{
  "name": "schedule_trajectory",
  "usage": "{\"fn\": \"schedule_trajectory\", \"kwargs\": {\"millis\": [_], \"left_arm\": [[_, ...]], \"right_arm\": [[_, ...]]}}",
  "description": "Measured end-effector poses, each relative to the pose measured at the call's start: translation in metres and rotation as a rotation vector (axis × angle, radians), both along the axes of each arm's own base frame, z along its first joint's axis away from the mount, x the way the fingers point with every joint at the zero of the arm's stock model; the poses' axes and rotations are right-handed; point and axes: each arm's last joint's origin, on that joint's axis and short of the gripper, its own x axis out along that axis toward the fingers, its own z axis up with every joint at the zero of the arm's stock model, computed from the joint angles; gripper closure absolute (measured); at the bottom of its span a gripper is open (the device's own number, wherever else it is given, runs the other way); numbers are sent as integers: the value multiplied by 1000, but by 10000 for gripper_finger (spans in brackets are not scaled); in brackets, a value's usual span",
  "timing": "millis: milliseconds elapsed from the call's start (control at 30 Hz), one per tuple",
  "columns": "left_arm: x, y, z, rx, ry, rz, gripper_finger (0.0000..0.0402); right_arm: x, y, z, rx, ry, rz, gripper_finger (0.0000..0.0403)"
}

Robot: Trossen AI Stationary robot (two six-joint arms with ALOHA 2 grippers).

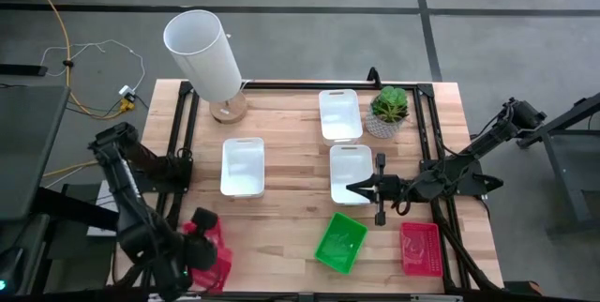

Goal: Stack baskets by color
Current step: Stack the middle red bin on the left red bin

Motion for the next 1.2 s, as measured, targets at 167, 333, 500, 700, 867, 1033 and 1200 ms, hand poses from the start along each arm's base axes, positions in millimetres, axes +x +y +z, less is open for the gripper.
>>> {"fn": "schedule_trajectory", "kwargs": {"millis": [167, 333, 500, 700, 867, 1033, 1200], "left_arm": [[1, 3, -1, -27, 119, -261, 401], [-7, 5, -2, 24, 198, -454, 401], [-4, 10, -3, 74, 192, -580, 401], [14, 26, -2, 141, 149, -579, 401], [24, 37, -8, 92, 189, -522, 401], [24, 36, -19, 39, 232, -543, 401], [25, 36, -20, 39, 227, -554, 401]], "right_arm": [[0, 0, 0, 10, -1, -1, 403], [0, 0, 0, 14, 0, -1, 403], [0, 0, 0, 14, 0, -1, 403], [0, 0, -1, 8, 4, -9, 403], [0, 0, -2, 16, 15, -10, 403], [0, 0, -3, 12, 23, -11, 403], [0, 0, -3, 13, 23, -11, 403]]}}
